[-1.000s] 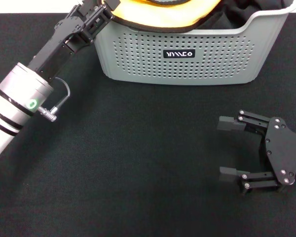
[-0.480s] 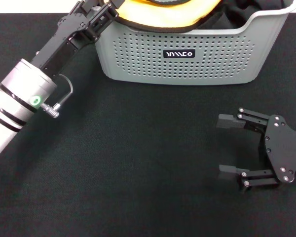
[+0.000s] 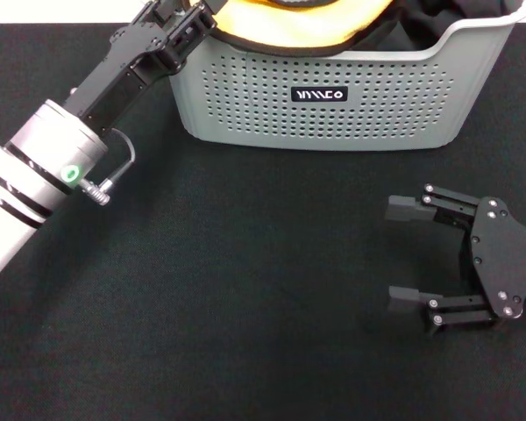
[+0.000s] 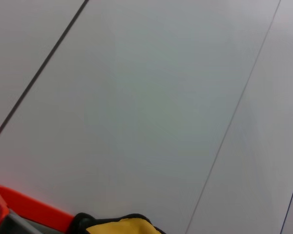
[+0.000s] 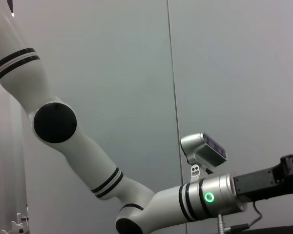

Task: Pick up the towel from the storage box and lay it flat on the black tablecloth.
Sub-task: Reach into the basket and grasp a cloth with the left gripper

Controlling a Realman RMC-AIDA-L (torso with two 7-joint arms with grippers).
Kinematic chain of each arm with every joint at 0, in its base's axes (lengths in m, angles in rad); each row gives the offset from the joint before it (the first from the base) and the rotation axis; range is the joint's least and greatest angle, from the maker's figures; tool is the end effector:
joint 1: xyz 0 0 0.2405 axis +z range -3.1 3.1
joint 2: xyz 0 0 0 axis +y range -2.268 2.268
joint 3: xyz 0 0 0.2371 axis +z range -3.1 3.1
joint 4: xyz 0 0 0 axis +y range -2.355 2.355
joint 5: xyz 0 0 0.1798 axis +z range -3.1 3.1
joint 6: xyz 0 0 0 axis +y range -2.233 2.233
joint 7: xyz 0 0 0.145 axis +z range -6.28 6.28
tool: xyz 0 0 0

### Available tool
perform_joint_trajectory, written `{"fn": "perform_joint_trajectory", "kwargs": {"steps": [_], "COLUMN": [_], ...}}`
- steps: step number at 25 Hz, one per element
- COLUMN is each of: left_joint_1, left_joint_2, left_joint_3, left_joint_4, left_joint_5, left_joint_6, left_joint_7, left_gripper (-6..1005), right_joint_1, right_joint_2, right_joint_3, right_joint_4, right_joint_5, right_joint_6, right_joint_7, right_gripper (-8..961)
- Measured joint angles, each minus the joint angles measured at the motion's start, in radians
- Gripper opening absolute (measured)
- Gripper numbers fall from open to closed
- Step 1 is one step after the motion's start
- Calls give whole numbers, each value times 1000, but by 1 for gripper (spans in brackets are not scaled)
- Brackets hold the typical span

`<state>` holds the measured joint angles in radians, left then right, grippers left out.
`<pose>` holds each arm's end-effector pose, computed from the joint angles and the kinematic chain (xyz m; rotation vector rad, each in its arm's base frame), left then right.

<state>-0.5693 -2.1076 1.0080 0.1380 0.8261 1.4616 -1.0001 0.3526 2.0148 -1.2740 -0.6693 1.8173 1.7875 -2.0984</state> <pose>-0.2051 0.3226 0.0067 -1.9315 -0.7691 -1.4475 0.1894 0.2341 0.0107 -2.8032 0.0378 1.2461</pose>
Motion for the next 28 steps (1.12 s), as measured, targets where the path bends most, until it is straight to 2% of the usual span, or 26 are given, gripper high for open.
{"fn": "perform_joint_trajectory", "kwargs": {"steps": [1,6,14,20,25,28], "left_joint_1": [-2,-6,-12,-10,-12,-10], "left_joint_2": [0,0,0,0,1,0], "left_joint_3": [-1,-4,-2,-5,-7,-8], "left_joint_4": [0,0,0,0,1,1], "left_joint_5": [0,-1,-2,-3,-4,-4], "left_joint_6": [-2,-17,-26,-32,-78,-79], "left_joint_7": [-2,-19,-62,-117,-153,-155], "left_gripper": [856,636,454,367,164,99], "right_joint_1": [0,0,-1,-1,-1,-2], "right_joint_2": [0,-1,-1,0,1,1], "right_joint_3": [0,-1,-2,-2,-3,-1], "right_joint_4": [0,1,-1,-1,-2,-3], "right_joint_5": [1,1,1,2,2,2], "right_joint_6": [0,0,2,4,5,5], "right_joint_7": [0,0,3,4,7,7], "right_gripper": [885,885,885,884,884,884]}}
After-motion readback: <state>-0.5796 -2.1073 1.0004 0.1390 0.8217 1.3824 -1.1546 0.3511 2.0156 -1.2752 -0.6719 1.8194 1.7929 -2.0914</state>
